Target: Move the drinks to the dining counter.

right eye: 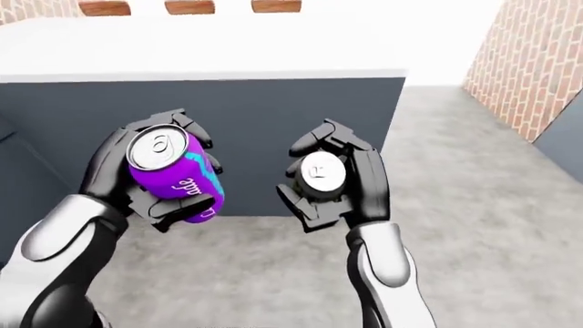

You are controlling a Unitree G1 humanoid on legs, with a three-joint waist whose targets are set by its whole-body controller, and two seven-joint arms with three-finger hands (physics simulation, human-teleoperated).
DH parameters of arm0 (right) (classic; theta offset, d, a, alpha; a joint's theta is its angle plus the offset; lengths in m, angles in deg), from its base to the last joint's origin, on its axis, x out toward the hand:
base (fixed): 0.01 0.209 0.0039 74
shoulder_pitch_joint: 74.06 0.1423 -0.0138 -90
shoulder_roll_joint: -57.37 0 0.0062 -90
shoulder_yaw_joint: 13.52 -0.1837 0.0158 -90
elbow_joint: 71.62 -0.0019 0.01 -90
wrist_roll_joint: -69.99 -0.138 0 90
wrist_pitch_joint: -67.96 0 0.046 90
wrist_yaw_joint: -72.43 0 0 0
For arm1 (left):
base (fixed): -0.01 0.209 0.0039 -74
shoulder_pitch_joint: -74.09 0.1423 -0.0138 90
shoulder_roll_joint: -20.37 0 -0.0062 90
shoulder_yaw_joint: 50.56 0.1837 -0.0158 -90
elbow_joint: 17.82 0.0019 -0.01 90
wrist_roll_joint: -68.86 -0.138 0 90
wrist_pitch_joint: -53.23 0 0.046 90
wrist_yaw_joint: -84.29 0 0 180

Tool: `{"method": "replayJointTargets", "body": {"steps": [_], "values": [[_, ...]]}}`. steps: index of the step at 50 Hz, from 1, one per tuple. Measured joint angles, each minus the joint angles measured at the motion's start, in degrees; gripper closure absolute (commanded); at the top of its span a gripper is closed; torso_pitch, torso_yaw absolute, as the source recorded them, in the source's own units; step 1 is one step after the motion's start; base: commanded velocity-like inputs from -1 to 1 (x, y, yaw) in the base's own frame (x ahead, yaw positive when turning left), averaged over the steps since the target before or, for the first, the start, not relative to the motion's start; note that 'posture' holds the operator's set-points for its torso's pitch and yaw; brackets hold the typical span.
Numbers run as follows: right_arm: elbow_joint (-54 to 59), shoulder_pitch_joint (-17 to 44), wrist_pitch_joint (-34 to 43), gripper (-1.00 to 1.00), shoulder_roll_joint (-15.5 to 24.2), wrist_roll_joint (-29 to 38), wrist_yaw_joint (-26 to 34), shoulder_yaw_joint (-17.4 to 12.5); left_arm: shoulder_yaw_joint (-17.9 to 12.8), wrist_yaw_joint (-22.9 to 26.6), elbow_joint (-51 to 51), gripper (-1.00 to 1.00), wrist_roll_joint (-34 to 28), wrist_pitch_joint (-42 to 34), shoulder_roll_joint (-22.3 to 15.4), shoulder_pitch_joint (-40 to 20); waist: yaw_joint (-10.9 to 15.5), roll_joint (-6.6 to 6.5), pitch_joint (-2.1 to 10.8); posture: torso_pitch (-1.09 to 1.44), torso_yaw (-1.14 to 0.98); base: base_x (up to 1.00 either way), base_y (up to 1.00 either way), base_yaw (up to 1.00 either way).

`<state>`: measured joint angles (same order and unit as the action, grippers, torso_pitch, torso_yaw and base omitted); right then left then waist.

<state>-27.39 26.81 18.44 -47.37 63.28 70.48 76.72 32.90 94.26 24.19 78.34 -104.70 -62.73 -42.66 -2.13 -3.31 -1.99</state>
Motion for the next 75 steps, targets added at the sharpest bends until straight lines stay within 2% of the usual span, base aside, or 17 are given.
{"method": "replayJointTargets", "body": {"steps": [7,20,24,33,36,40,43,45,46,49,55,58,62,67,72,73,75], "values": [[0.6,2.3,3.6,1.00,-0.1,-0.2,0.9,1.4,-1.5,-1.2,1.3,1.00,-0.5,-2.1,-1.3,-1.3,2.5,4.57,-0.53,0.00,0.00,0.00,0.00,0.00],[-3.5,18.9,19.5,1.00,4.2,-5.2,-3.7,-7.5,1.6,-0.6,9.1,1.00,-1.2,-5.9,-3.4,-16.1,2.8,3.66,0.06,0.00,0.00,0.00,0.00,0.00],[-3.0,22.8,23.4,1.00,5.8,-7.8,-5.5,-8.6,1.7,-0.3,11.1,1.00,-1.7,-7.7,-3.7,-20.2,2.6,3.50,-0.47,0.00,0.00,0.11,0.00,0.00],[-4.3,26.5,26.0,1.00,7.8,-12.0,-8.3,-9.4,1.2,0.4,10.4,1.00,-1.4,-10.0,-4.4,-25.4,2.0,1.05,-2.02,0.00,0.00,0.40,0.00,0.00],[-4.2,27.7,27.3,1.00,7.9,-13.7,-9.0,-9.5,1.0,0.3,10.5,1.00,-1.5,-10.7,-4.9,-26.0,2.8,2.48,-1.91,0.00,0.00,0.43,0.00,0.00],[-3.9,28.6,27.8,1.00,8.6,-15.6,-9.5,-9.1,1.0,0.1,10.6,1.00,-2.0,-11.9,-5.0,-26.4,3.0,2.24,-1.15,0.00,0.00,0.44,0.00,0.00],[-4.5,30.1,28.8,1.00,9.0,-16.7,-10.4,-9.9,0.9,0.2,10.1,1.00,-1.9,-12.2,-5.1,-27.4,3.6,4.06,-1.22,0.00,0.00,0.43,0.00,0.00],[-4.5,30.8,28.7,1.00,9.4,-17.2,-11.0,-10.3,0.7,0.3,10.0,1.00,-1.8,-12.1,-5.2,-28.0,3.7,6.32,-0.83,0.00,0.00,0.44,0.00,0.00],[-4.4,30.4,28.4,1.00,9.8,-17.4,-11.2,-10.6,0.9,0.4,10.0,1.00,-1.8,-12.0,-4.9,-27.6,3.1,5.86,-1.20,0.00,0.00,0.45,0.00,0.00],[-3.7,29.8,29.4,1.00,10.3,-17.6,-12.2,-11.4,1.8,1.1,10.7,1.00,-1.0,-12.8,-5.0,-27.1,2.4,6.72,-1.76,0.00,0.00,0.44,0.00,0.00],[-4.4,32.1,30.0,1.00,11.0,-19.4,-13.5,-11.3,1.0,1.0,9.0,1.00,-1.1,-13.9,-5.9,-28.8,1.6,3.41,-1.52,0.00,0.00,0.44,0.00,0.00],[-4.4,32.6,29.7,1.00,11.3,-20.2,-13.9,-11.2,0.7,1.2,8.9,1.00,-1.1,-13.6,-6.2,-29.3,1.3,0.68,-0.87,0.00,0.00,0.44,0.00,0.00],[-4.0,33.0,32.1,1.00,11.0,-22.4,-14.4,-10.6,0.1,0.8,9.8,1.00,-1.7,-14.7,-6.2,-27.5,2.8,0.30,-2.67,0.00,0.00,0.43,0.00,0.00],[-4.0,31.8,29.9,1.00,11.7,-22.8,-14.7,-10.0,0.6,1.0,9.2,1.00,-1.7,-14.3,-6.4,-28.6,3.0,1.98,-1.06,0.00,0.00,0.44,0.00,0.00],[-3.7,31.7,28.0,1.00,11.5,-22.4,-15.0,-9.4,0.2,1.1,9.3,1.00,-2.0,-13.4,-6.5,-28.4,4.1,5.34,-0.91,0.00,0.00,0.44,0.00,0.00],[-3.7,31.7,28.0,1.00,11.6,-22.4,-15.1,-9.5,0.2,1.0,9.4,1.00,-2.1,-13.3,-6.4,-28.4,3.8,6.13,-0.91,0.00,0.00,0.44,0.00,0.00],[-3.3,30.7,28.4,1.00,11.7,-22.2,-15.2,-10.0,1.2,1.2,9.8,1.00,-1.8,-13.8,-5.8,-27.5,3.2,5.75,-2.65,0.00,0.00,0.45,0.00,0.00]]}}
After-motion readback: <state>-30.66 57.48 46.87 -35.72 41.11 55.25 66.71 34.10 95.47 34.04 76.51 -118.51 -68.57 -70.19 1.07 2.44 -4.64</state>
